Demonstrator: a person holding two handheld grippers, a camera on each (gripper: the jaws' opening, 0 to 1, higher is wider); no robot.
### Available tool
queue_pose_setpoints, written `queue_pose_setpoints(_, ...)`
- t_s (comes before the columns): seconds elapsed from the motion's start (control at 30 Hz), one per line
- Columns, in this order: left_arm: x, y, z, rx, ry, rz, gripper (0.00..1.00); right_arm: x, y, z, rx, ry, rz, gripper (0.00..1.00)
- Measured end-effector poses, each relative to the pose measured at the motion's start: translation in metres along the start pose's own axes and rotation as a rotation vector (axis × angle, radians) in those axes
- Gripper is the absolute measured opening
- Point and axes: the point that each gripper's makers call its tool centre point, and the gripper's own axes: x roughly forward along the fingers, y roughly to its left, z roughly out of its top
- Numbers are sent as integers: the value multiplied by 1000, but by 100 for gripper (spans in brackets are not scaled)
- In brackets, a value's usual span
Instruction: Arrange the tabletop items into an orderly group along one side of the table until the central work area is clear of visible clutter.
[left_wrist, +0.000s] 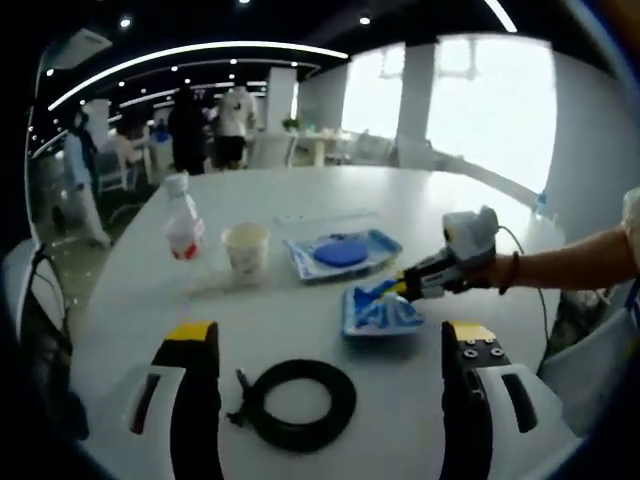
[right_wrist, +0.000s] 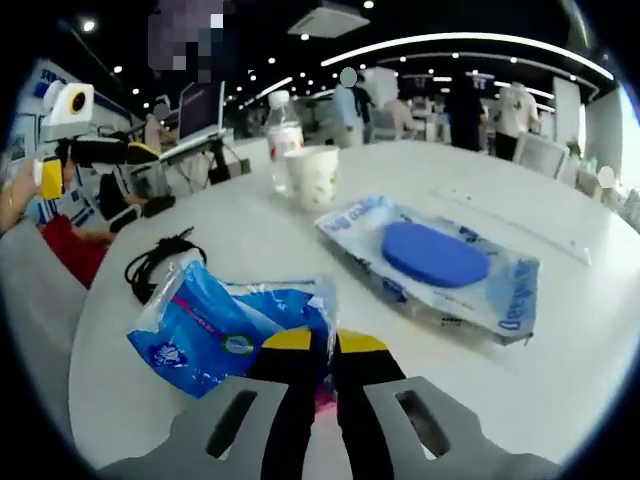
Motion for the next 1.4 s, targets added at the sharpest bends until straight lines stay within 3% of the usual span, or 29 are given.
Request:
queue_pose_setpoints(0.33,-1,2,-1,-35,-10,-6,88,-4,3,4,31,23,-4,2)
queue_pose_setpoints(0.5,-1,3,0,-20,-11,0,89,-15,-2,18,54,-16,-23,2)
queue_pose_setpoints(0.9,1,-3,-3,1,2,-14,89,-51,-38,46,63,-74,-122,2)
queue_pose_setpoints(1.17,4,-8,-5,9,12,-27,89,-72,-65,53,112,-116,-194,2)
queue_pose_setpoints(1.4,4,-9,-6,15,19,-31,89,-91,-97,49,171,-131,-285,2)
